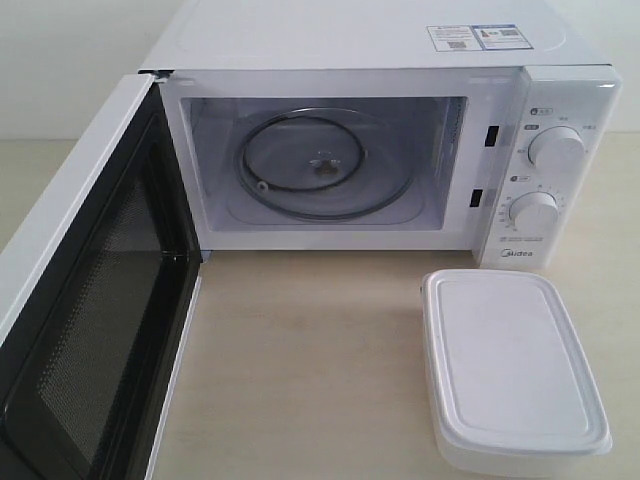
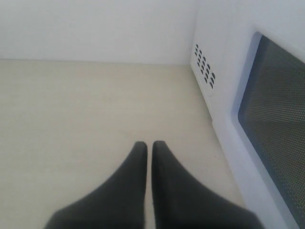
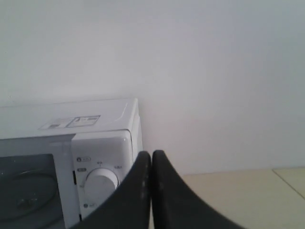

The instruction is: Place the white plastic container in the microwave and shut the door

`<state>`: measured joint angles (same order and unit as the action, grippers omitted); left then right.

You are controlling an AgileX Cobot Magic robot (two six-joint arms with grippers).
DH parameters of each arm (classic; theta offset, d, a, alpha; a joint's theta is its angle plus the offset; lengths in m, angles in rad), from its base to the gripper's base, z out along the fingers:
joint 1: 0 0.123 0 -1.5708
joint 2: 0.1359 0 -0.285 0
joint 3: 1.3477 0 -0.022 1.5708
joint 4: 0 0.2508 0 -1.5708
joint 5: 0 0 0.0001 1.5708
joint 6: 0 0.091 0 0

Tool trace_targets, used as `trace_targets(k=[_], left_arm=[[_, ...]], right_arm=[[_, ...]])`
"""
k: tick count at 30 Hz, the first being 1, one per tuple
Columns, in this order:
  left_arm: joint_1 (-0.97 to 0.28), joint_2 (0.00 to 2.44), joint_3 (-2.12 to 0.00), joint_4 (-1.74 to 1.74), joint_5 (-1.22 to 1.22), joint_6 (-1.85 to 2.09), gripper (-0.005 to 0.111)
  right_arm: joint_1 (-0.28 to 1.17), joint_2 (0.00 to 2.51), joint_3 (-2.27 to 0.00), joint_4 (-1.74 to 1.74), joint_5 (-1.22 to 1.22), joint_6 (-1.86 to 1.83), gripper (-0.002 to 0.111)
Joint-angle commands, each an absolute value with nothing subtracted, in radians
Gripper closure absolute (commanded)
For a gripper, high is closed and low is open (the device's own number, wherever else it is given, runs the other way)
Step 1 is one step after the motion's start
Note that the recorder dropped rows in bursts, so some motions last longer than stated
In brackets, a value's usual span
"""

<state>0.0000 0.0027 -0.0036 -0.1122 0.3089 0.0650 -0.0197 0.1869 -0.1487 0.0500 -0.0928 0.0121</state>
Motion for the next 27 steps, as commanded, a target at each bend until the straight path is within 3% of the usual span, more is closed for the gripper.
trace_targets(k=[1,5,15,27], left_arm=[[-0.004,0.000,0.000,-0.120,0.306,0.069,0.102],[-0.004,0.000,0.000,-0.120,0.306,0.069,0.102],[-0.004,0.000,0.000,-0.120,0.306,0.069,0.102],[-0.004,0.000,0.000,-0.120,0.306,0.069,0.102]], right_arm=[[-0.025,0.267,-0.055,0.075,-0.205,0.027,0.108],[-0.025,0.363,0.000,0.095,-0.424,0.029,0.108],[-0.025,0.661,0.000,0.098,-0.626,0.029,0.108],[-0.025,1.095,-0.152,0.042,-0.703,-0.036,0.108]])
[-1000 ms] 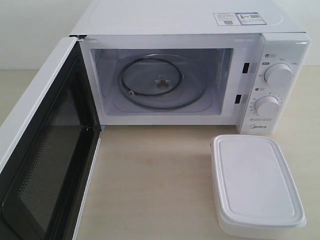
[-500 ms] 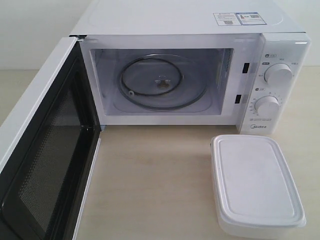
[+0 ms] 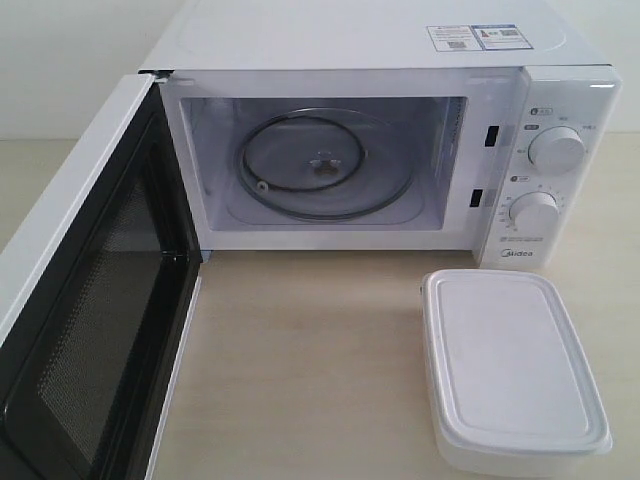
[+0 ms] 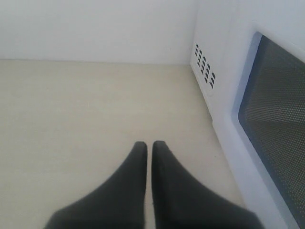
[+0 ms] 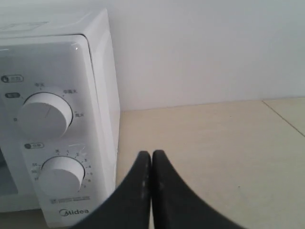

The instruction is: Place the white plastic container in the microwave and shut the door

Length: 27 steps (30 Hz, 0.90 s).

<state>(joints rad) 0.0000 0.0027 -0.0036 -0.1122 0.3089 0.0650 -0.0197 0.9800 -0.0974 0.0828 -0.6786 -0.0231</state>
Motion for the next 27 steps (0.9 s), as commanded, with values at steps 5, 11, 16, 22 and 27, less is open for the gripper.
trace_targets(k=[5,11,16,22,27], left_arm=[[-0.004,0.000,0.000,-0.120,0.306,0.069,0.102],[-0.004,0.000,0.000,-0.120,0.306,0.069,0.102],[-0.004,0.000,0.000,-0.120,0.306,0.069,0.102],[-0.004,0.000,0.000,-0.120,0.306,0.069,0.102],[-0.004,0.000,0.000,-0.120,0.306,0.069,0.102]], right_arm=[[-0.025,1.270,-0.195,0.015,-0.795,-0.063,0.108],[-0.025,1.431,-0.199,-0.023,-0.881,-0.009,0.108],[-0.025,1.513,-0.199,-0.102,-0.894,0.038,0.108],[-0.025,1.610,-0.199,-0.108,-0.937,0.045,0.108],[-0.025,1.682,-0.168,-0.111,-1.060,0.057,0.108]])
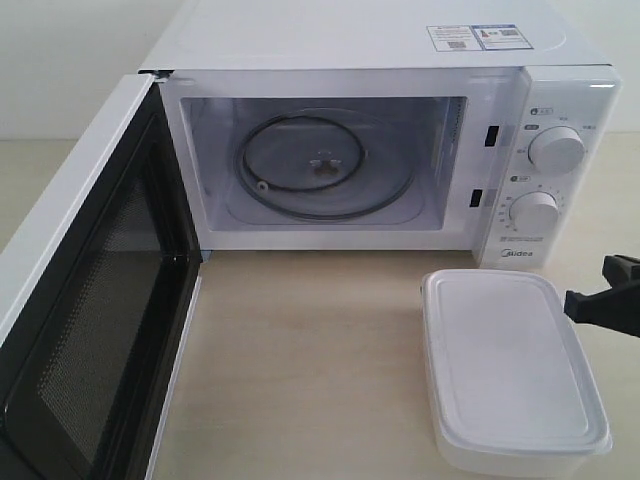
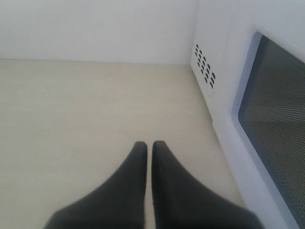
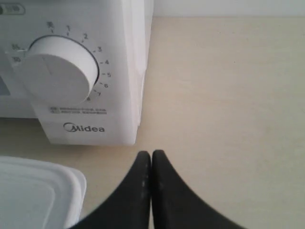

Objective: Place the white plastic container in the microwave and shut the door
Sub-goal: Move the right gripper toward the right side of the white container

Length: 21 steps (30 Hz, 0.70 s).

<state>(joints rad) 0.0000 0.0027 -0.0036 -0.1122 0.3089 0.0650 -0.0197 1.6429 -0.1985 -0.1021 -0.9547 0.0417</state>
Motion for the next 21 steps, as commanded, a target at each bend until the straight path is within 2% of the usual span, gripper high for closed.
trace_targets(k=[1,7,18,21], left_arm=[[-0.004,0.000,0.000,-0.120,0.306,0.069,0.102],[-0.004,0.000,0.000,-0.120,0.306,0.069,0.102],[-0.004,0.000,0.000,-0.120,0.306,0.069,0.102],[-0.004,0.000,0.000,-0.120,0.306,0.069,0.102]], right_arm=[[-0.025,1.686,-0.129,-0.111,-1.117,0.065,0.108],[-0.025,1.686,-0.002,-0.100,-1.221,0.098,0.108],[-0.025,1.686,-0.026,-0.094,-1.221,0.260,0.108],[-0.025,1.686,-0.053,-0.124,-1.139,0.321,0.108]])
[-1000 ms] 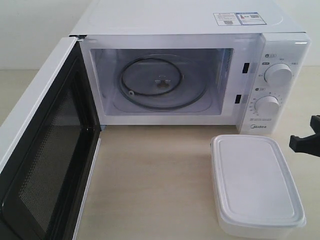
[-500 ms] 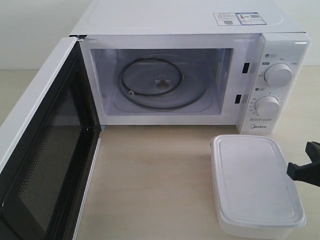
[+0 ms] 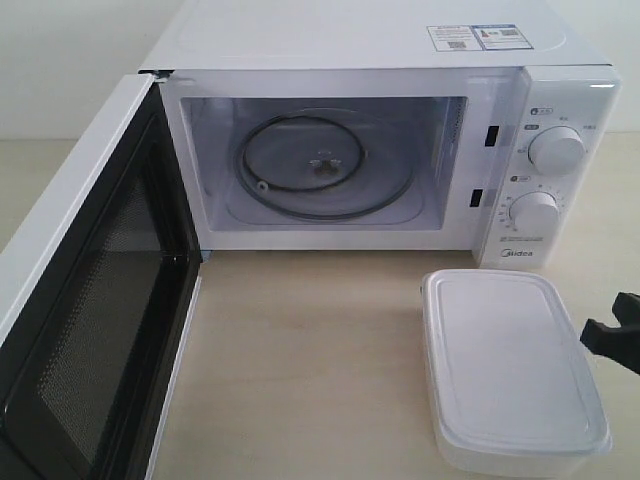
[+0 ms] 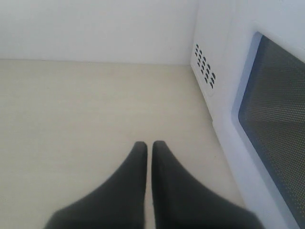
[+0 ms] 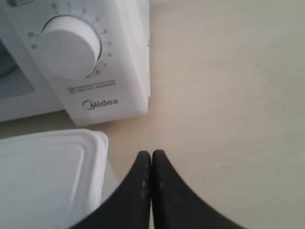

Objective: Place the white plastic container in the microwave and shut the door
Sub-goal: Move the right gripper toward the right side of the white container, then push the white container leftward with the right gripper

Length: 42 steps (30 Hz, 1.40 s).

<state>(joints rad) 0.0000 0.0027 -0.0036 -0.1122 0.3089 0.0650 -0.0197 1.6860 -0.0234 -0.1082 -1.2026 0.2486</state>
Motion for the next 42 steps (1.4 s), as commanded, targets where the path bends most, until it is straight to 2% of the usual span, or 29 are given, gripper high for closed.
trace_targets(k=[1,10,21,33,42], left_arm=[[-0.004,0.000,0.000,-0.120,0.306,0.069,0.102],[-0.004,0.000,0.000,-0.120,0.306,0.069,0.102],[-0.004,0.000,0.000,-0.120,0.306,0.069,0.102],[-0.004,0.000,0.000,-0.120,0.306,0.069,0.102],[-0.004,0.000,0.000,-0.120,0.306,0.069,0.102]], right_arm=[[-0.025,1.686,-0.061,-0.158,-1.126,0.321,0.108],[-0.025,1.686,-0.063,-0.235,-0.930,0.297,0.108],[-0.025,1.686,-0.066,-0.377,-0.975,0.290,0.108],[-0.025,1.686,-0.191,-0.502,-0.883,0.414,0.108],[0.131,1.686,-0.191,-0.424,-0.855,0.409,0.109]])
